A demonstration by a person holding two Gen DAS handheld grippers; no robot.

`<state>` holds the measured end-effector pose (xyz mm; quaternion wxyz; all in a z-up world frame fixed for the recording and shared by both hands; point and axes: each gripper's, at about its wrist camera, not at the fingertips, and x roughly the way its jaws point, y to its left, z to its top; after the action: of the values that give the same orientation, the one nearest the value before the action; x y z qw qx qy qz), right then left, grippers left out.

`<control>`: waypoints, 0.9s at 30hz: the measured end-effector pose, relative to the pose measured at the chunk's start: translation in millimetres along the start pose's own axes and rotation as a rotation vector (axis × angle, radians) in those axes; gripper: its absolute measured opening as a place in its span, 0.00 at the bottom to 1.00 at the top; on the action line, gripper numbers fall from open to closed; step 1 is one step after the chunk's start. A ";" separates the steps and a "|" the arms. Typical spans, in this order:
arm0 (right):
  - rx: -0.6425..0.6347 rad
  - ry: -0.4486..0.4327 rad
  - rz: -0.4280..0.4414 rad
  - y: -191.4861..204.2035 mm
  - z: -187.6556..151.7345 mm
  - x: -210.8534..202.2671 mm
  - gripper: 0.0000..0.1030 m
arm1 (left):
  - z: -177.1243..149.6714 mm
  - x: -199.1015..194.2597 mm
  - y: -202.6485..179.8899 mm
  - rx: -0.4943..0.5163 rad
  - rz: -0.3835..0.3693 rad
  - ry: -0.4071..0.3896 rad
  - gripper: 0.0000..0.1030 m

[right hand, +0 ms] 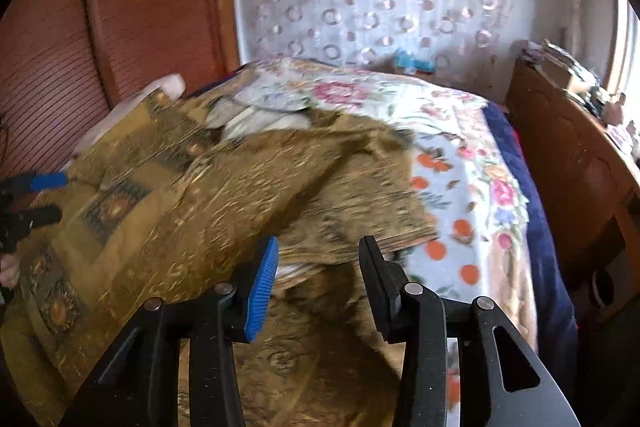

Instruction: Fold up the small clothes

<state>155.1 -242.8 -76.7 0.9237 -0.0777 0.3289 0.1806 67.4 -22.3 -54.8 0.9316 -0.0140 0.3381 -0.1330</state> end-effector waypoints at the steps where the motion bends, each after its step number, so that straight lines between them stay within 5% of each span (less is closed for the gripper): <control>1: 0.021 0.008 -0.015 -6.0 1.0 3.4 0.42 | 0.0 0.0 -0.2 0.000 -0.001 0.000 0.78; 16: 0.210 0.160 -0.044 -54.3 22.1 96.5 0.42 | -5.8 2.0 0.0 -0.004 -0.003 0.014 0.78; 20: 0.176 0.166 -0.010 -50.1 28.2 100.5 0.12 | -7.2 1.5 2.3 -0.010 -0.001 0.014 0.78; 27: 0.068 0.023 -0.037 -28.2 44.0 77.8 0.07 | -7.5 -0.1 6.3 -0.021 0.006 0.010 0.78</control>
<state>247.4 -235.3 -91.5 0.9251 -0.0545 0.3441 0.1511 64.1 -15.7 -61.2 0.9301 -0.0220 0.3441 -0.1266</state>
